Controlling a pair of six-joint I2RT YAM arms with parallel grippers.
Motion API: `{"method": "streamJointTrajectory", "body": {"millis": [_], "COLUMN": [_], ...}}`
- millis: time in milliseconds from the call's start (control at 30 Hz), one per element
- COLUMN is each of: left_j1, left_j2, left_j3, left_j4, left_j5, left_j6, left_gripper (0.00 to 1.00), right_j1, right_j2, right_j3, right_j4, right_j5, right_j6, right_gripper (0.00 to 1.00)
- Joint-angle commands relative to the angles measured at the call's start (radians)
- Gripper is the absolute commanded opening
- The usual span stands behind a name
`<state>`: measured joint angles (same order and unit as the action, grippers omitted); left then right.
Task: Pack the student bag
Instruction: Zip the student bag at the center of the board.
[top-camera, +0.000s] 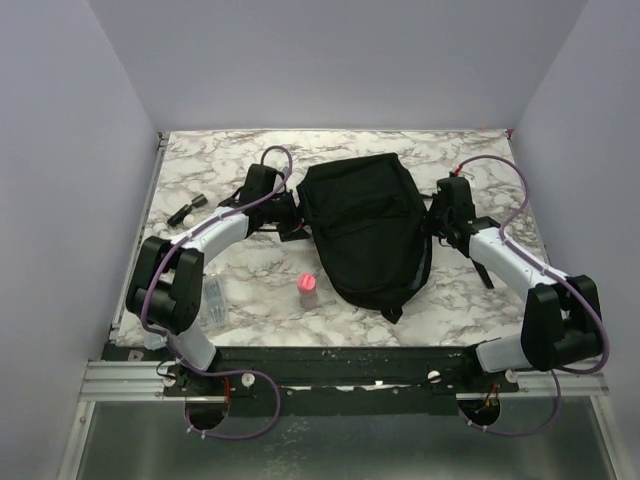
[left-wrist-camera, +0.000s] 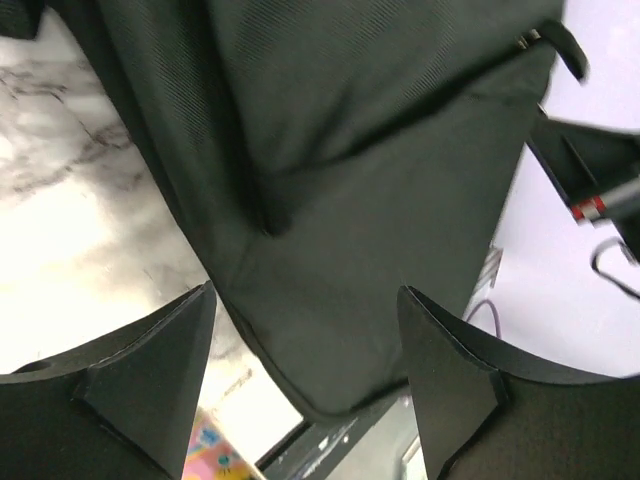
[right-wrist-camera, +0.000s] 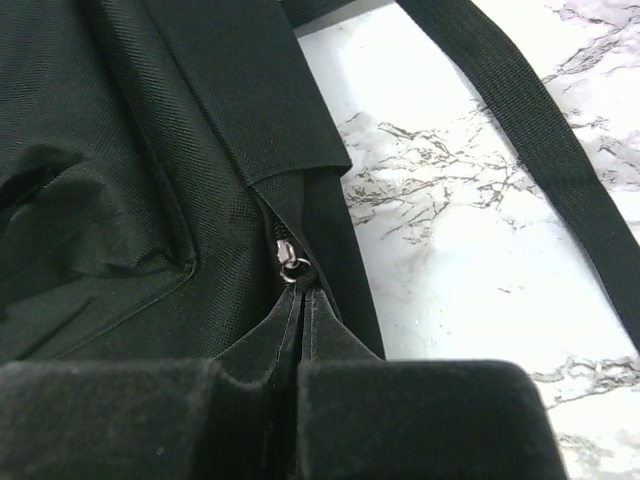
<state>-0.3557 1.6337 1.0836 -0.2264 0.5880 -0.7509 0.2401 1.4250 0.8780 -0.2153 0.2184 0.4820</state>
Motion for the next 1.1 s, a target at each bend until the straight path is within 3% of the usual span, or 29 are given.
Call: {"method": "streamJointTrajectory", "body": {"millis": [0,100,267,567,700,800,900,1067], "left_j1": [-0.011,-0.016,-0.034,-0.030,-0.022,-0.020,-0.020,-0.021], "left_j2": [0.101,0.183,0.293,0.396,0.432,0.465,0.461,0.336], "left_j3": [0.041,0.085,0.186,0.410,0.505,0.585,0.630,0.572], "left_j4": [0.125,0.174,0.217,0.265,0.268,0.263,0.229,0.076], "left_j5": [-0.075,-0.016,0.040,0.009,-0.026,0.007,0.048,0.073], "left_j6": [-0.103,-0.130,-0.163,-0.199,-0.205,-0.194,-0.150,-0.008], "left_gripper": [0.74,0.69,0.35,0.00,0.00,0.00,0.03,0.44], "right_j1": [-0.005,-0.006,-0.006,-0.004,-0.002,-0.004,-0.004,-0.006], "right_j2": [-0.072,-0.100,-0.102,-0.129,-0.179,-0.192,-0.177,-0.134], "right_j3": [0.004,-0.012,-0.013,-0.033,-0.082,-0.109,-0.109,-0.082], "right_j4": [-0.064,-0.058,-0.073,-0.199,-0.228,-0.194,-0.139,-0.076], "right_j5": [-0.023,-0.052,-0.135,-0.339,-0.461,-0.615,-0.660,-0.744], "right_j6": [0.008,0.005,0.002,-0.022,-0.040,-0.020,0.022,0.096], "right_gripper": [0.00,0.01,0.01,0.01,0.01,0.01,0.01,0.01]}}
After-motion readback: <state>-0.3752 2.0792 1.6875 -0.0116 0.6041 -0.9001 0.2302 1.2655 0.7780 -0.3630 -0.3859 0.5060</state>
